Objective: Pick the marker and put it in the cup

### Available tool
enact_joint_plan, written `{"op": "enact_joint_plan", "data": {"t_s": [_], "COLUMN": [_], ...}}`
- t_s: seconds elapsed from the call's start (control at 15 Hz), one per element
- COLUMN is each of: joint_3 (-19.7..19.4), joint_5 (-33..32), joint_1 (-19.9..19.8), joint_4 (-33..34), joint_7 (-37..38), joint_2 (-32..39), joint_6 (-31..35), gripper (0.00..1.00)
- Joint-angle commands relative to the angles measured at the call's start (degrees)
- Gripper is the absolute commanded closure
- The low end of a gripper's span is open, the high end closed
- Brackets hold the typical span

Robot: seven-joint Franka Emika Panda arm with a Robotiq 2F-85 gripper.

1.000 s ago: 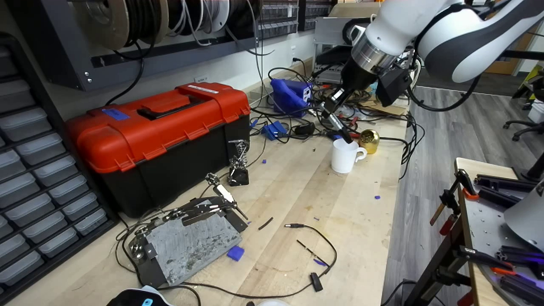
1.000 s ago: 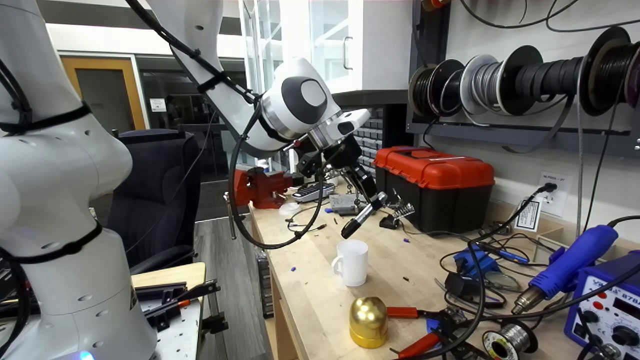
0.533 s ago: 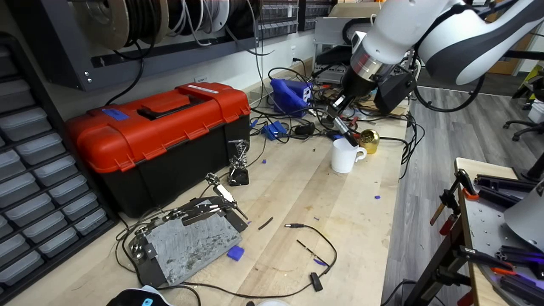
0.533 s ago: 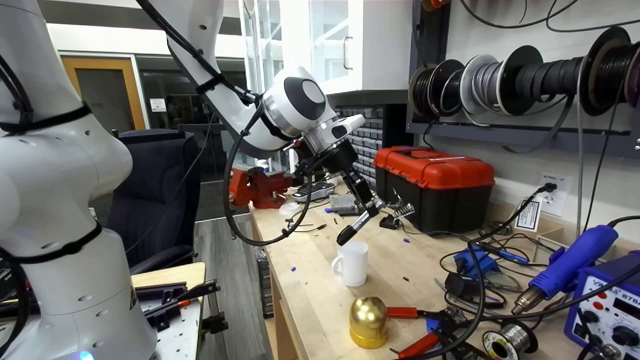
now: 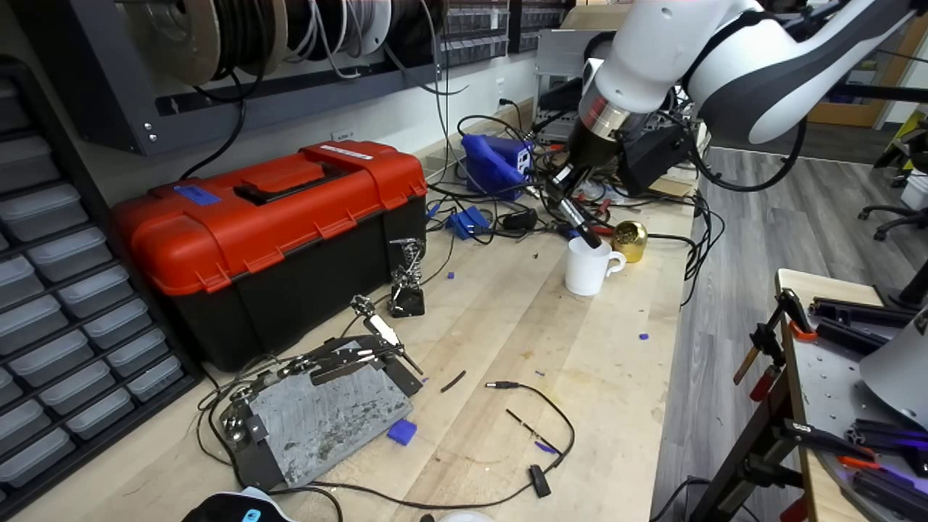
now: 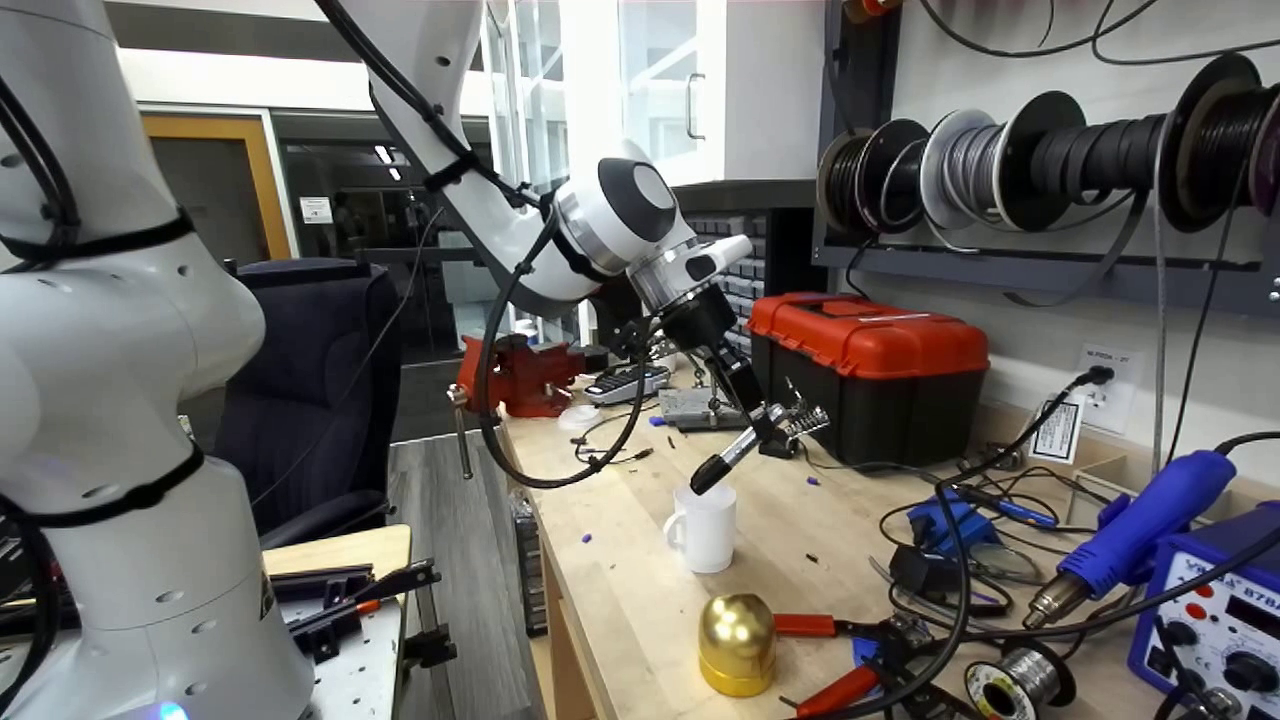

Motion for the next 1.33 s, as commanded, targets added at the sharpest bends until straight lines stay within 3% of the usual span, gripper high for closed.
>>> {"op": "enact_joint_plan", "data": {"t_s": [0.0,0.8,0.87,0.93,1.07,1.27], "joint_3": [0.0,0.2,0.3,0.3,0.2,0.2], "joint_5": [-0.1,-2.0,-2.0,-2.0,-2.1,-2.3], "joint_1": [-0.1,0.6,0.6,0.7,0.9,1.0], "joint_4": [4.0,4.4,4.3,4.2,3.7,2.2], "joint_7": [-0.7,2.3,2.3,2.3,2.6,4.0], "joint_2": [2.6,6.2,6.3,6.4,6.3,5.9], "joint_6": [-3.4,-4.0,-3.6,-3.5,-3.5,-2.7], "gripper": [0.96,0.96,0.84,0.59,0.55,0.35]}}
